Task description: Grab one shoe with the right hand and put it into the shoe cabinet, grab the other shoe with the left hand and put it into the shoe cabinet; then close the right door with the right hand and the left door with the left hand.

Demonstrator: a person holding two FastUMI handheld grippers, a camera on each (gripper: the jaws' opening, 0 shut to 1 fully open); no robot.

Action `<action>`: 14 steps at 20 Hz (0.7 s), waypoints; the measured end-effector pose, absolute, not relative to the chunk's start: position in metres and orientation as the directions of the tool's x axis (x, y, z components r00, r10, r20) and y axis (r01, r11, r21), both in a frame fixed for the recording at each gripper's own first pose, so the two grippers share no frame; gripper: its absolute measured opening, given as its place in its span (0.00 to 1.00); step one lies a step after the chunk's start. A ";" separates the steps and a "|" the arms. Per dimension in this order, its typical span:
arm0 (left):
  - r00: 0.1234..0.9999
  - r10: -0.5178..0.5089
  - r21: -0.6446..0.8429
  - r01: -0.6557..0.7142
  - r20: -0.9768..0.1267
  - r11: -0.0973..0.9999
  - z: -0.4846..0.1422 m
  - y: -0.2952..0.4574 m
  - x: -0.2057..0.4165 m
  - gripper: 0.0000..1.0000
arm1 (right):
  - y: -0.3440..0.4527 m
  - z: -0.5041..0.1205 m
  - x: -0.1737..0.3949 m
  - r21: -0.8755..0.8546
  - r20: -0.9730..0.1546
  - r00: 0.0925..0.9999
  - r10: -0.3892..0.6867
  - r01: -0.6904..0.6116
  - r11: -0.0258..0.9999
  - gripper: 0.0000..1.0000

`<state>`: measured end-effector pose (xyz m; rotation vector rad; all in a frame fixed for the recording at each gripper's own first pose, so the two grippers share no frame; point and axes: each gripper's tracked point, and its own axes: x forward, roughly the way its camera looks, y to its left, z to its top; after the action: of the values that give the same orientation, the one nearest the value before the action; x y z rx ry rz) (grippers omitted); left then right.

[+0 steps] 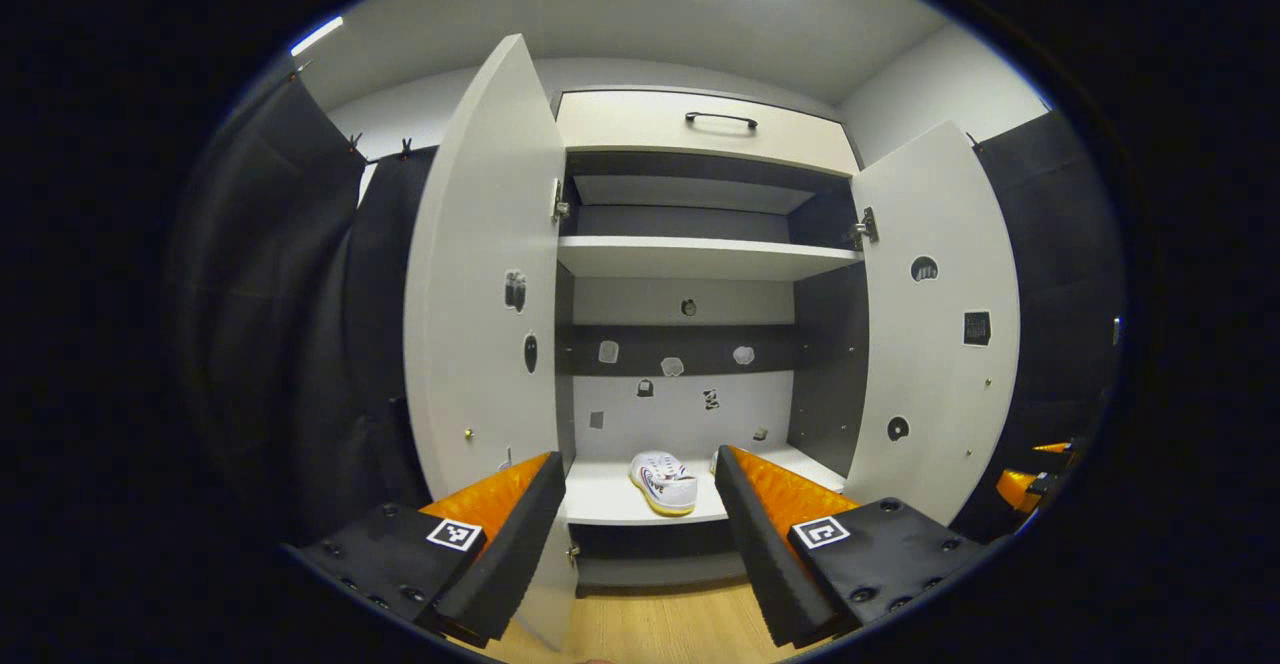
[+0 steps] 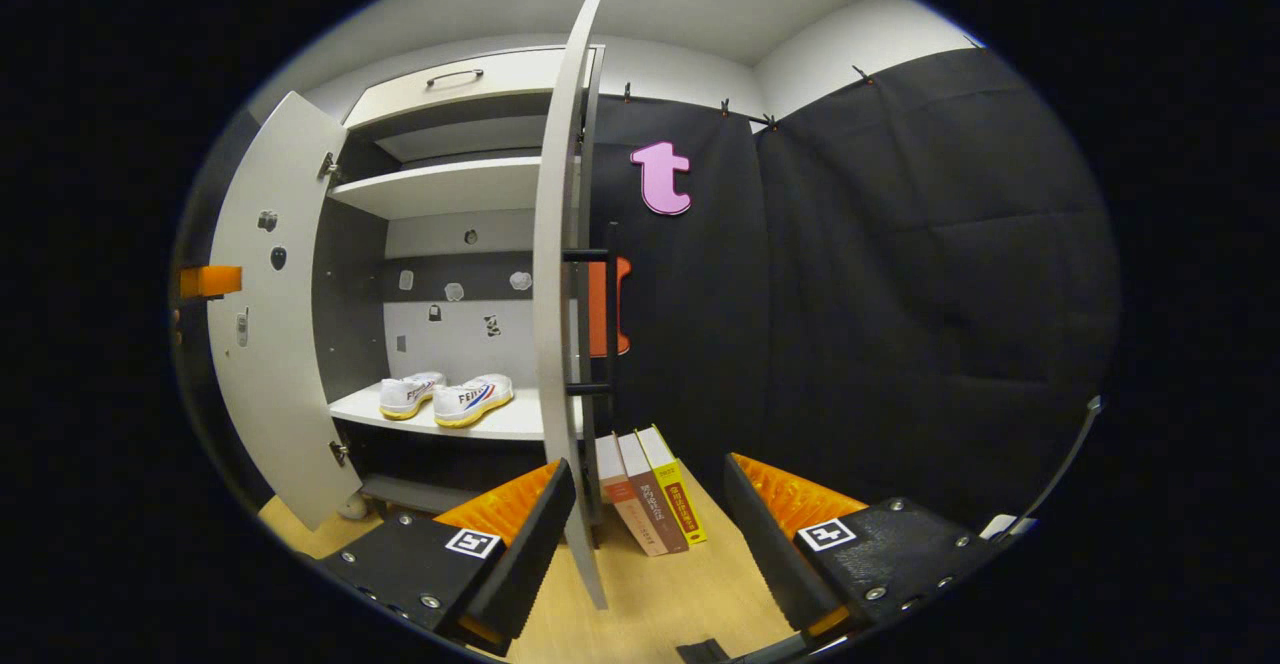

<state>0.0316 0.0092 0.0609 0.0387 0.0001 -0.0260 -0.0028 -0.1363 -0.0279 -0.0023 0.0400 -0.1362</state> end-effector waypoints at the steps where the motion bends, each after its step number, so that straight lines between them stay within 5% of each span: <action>1: 1.000 -0.020 0.038 0.020 -0.003 0.999 0.059 0.012 0.025 0.95 | -0.141 -0.029 0.004 -0.003 -0.035 0.991 -0.130 0.130 0.992 0.93; 13: 0.990 0.141 0.092 -0.141 0.010 0.986 0.049 0.100 -0.042 0.97 | -0.156 -0.055 0.080 -0.029 -0.045 0.995 -0.094 0.093 0.995 0.97; 14: 0.987 0.160 0.088 -0.160 0.012 0.983 0.050 0.108 -0.045 0.97 | -0.153 -0.056 0.079 -0.029 -0.044 0.995 -0.092 0.091 0.995 0.91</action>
<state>-0.0446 0.1079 0.0498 0.0893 -0.0044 0.1607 0.0793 -0.1526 -0.0556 -0.0270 0.0458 -0.0917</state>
